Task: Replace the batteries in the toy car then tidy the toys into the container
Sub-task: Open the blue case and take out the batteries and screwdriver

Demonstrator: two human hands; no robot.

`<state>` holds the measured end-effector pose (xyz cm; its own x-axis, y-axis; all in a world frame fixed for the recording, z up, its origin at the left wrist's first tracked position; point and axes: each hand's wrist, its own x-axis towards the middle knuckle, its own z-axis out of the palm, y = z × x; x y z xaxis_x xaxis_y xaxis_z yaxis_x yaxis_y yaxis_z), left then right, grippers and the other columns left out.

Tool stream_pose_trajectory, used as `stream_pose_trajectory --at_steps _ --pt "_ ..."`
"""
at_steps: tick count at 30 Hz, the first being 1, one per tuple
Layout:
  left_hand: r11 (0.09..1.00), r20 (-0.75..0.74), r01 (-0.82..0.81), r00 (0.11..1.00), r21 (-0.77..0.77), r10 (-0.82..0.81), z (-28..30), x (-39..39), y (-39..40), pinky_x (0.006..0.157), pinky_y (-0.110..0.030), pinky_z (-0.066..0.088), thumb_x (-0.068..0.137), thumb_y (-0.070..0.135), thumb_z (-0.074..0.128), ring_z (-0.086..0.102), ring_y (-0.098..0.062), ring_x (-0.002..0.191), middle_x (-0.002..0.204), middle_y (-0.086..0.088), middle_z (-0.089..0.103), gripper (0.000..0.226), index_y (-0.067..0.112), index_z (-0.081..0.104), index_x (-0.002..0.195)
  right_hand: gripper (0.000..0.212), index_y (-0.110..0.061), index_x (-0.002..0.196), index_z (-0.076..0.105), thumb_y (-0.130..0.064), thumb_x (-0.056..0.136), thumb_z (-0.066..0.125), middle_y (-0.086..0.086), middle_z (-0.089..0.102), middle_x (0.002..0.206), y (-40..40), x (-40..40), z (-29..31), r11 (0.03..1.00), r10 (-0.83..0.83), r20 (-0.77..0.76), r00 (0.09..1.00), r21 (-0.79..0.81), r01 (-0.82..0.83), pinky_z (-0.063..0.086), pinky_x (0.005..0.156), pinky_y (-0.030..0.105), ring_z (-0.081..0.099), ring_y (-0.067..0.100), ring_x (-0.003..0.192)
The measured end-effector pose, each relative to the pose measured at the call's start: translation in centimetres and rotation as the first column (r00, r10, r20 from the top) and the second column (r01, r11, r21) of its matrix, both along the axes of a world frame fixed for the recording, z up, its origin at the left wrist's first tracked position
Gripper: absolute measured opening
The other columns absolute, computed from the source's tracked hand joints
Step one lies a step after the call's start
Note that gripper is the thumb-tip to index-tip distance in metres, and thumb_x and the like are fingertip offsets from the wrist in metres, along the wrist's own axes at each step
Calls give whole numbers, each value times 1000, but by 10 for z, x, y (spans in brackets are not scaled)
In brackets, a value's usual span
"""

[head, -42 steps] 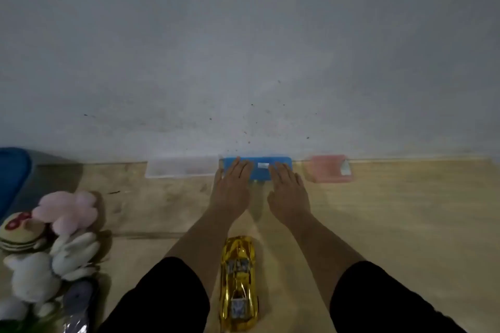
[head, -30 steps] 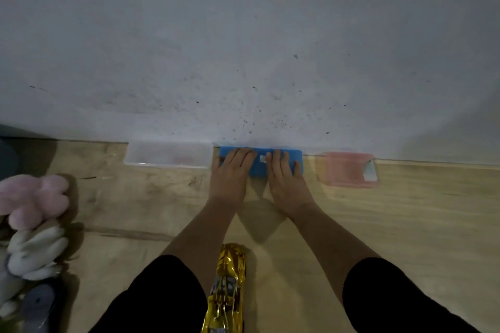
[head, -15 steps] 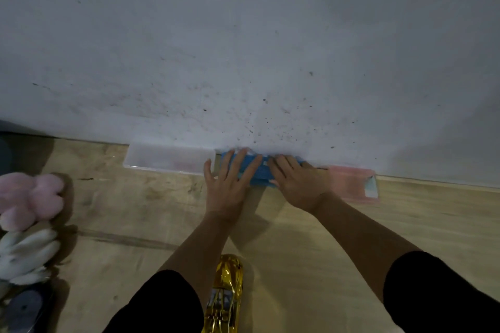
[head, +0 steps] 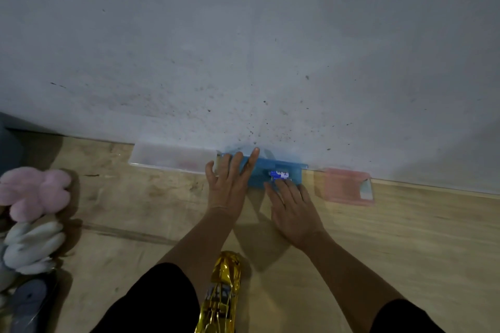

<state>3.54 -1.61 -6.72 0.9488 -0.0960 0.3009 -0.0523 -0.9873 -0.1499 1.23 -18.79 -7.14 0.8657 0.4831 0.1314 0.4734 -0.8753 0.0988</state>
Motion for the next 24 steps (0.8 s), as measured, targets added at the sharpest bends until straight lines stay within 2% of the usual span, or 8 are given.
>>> stream_pose_trajectory --at_steps 4,10,13,15,17,19,21,24 --pt "998 -45 -29 998 47 32 6 4 -4 85 -41 26 60 13 69 40 -22 97 114 -5 34 110 22 5 148 57 -9 135 36 -37 85 31 18 55 132 2 15 -1 998 -36 -62 997 -55 32 44 99 50 53 34 122" --pt "998 -38 -30 999 49 31 2 4 -5 99 -45 29 61 29 78 29 -21 122 135 -2 25 114 17 4 148 64 -18 139 31 -54 88 24 16 58 124 5 33 -12 991 4 -62 998 -136 -12 48 92 45 50 35 118" --pt "999 -40 -44 998 15 44 1 3 -6 101 -49 36 62 28 79 25 -22 129 138 -3 22 114 17 4 148 66 -20 142 25 -56 88 20 14 59 120 4 39 -20 980 36 19 999 -195 -32 39 95 46 38 33 118" --pt "1000 -68 -28 997 7 28 2 5 -5 103 -53 34 64 27 79 20 -23 130 139 -4 19 114 19 1 147 66 -22 143 25 -58 88 21 15 58 117 2 41 -24 980 67 73 995 -192 -52 34 93 46 37 32 113" --pt "1000 -81 -24 996 4 24 4 5 -5 104 -54 34 64 26 80 17 -24 131 139 -4 17 116 19 0 147 66 -25 142 29 -61 87 25 15 57 111 1 42 -25 988 78 86 993 -144 -65 43 90 44 41 31 107" --pt "999 -54 -34 998 -13 34 3 5 -5 102 -56 35 61 23 81 21 -24 130 138 -3 21 115 19 6 147 66 -27 140 33 -62 84 32 16 58 105 1 42 -25 993 91 85 992 -87 -84 50 84 42 51 31 99" --pt "999 -37 -38 999 -23 37 1 5 -6 102 -56 35 59 23 82 23 -24 130 138 -3 24 113 20 12 147 63 -25 136 37 -61 85 34 15 59 95 1 41 -25 994 112 71 991 -25 -111 52 75 39 57 30 87" --pt "999 -35 -40 999 -11 39 1 4 -5 102 -57 35 58 24 84 22 -24 131 139 -3 22 115 20 11 147 59 -19 132 39 -55 85 32 13 59 83 -1 42 -25 991 123 74 990 39 -126 52 64 35 57 27 72"
